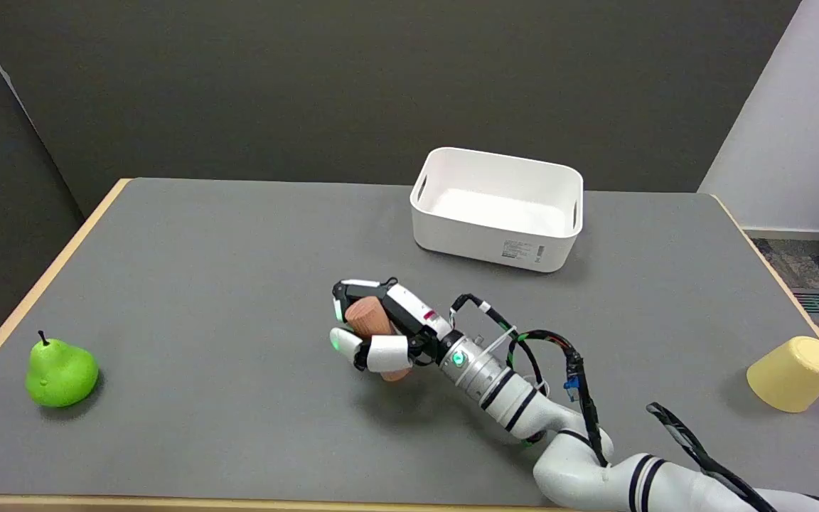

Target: Place the wooden cylinder in the box.

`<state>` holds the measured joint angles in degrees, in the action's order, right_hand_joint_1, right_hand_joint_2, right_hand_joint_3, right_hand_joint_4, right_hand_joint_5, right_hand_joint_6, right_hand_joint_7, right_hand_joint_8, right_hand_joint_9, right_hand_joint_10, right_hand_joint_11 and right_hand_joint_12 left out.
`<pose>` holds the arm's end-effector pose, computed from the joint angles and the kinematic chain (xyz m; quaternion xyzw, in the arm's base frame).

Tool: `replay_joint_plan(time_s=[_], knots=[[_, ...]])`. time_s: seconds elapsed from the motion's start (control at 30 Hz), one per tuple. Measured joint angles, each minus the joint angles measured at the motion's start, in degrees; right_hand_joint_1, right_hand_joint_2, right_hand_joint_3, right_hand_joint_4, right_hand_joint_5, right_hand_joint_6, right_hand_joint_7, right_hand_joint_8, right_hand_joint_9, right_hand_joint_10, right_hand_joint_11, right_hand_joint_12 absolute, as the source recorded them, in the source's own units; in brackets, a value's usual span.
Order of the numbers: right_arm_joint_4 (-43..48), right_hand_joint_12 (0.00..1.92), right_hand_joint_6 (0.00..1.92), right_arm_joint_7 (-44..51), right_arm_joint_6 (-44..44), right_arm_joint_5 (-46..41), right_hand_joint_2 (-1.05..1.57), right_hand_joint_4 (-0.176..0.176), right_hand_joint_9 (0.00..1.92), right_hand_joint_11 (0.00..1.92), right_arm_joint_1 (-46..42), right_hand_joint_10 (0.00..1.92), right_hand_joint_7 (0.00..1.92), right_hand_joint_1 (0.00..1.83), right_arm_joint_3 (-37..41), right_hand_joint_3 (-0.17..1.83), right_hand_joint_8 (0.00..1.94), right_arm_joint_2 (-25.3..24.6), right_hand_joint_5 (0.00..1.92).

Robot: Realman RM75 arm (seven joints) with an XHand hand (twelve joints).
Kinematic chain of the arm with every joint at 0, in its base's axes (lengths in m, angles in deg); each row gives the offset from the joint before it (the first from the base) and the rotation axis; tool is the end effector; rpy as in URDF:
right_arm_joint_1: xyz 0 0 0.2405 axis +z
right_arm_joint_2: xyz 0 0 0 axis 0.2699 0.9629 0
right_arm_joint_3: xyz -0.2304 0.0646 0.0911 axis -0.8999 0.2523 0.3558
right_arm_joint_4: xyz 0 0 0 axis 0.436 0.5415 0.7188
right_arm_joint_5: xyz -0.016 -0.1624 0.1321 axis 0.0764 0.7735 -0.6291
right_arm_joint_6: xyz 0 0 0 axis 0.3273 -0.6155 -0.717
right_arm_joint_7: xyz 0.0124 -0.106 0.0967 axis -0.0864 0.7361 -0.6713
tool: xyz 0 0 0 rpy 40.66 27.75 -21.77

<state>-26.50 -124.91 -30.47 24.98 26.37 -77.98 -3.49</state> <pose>-0.3301 -0.3363 0.1819 0.7240 -0.4417 0.3457 0.4016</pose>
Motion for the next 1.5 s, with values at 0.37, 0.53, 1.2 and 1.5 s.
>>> replay_joint_plan(time_s=[0.37,0.53,1.2,1.5], knots=[[2.43,1.92,1.92,4.89,-0.53,-2.14,0.99,0.006,1.3,1.03,3.04,1.92,1.02,0.83,1.27,0.9,1.94,0.21,0.59],[1.47,1.92,1.92,7.41,-0.57,-4.16,0.99,0.004,1.3,1.03,6.5,1.92,1.02,0.83,1.63,0.9,1.94,0.25,0.59],[-15.85,1.92,1.92,15.85,3.82,-11.79,1.01,-0.009,1.29,0.99,28.29,1.92,0.99,0.83,3.5,0.87,1.94,0.31,0.58],[-24.31,1.92,1.92,18.65,7.06,-12.93,1.04,-0.018,1.24,0.89,36.25,1.92,0.91,0.83,4.36,0.82,1.94,1.6,0.55]])
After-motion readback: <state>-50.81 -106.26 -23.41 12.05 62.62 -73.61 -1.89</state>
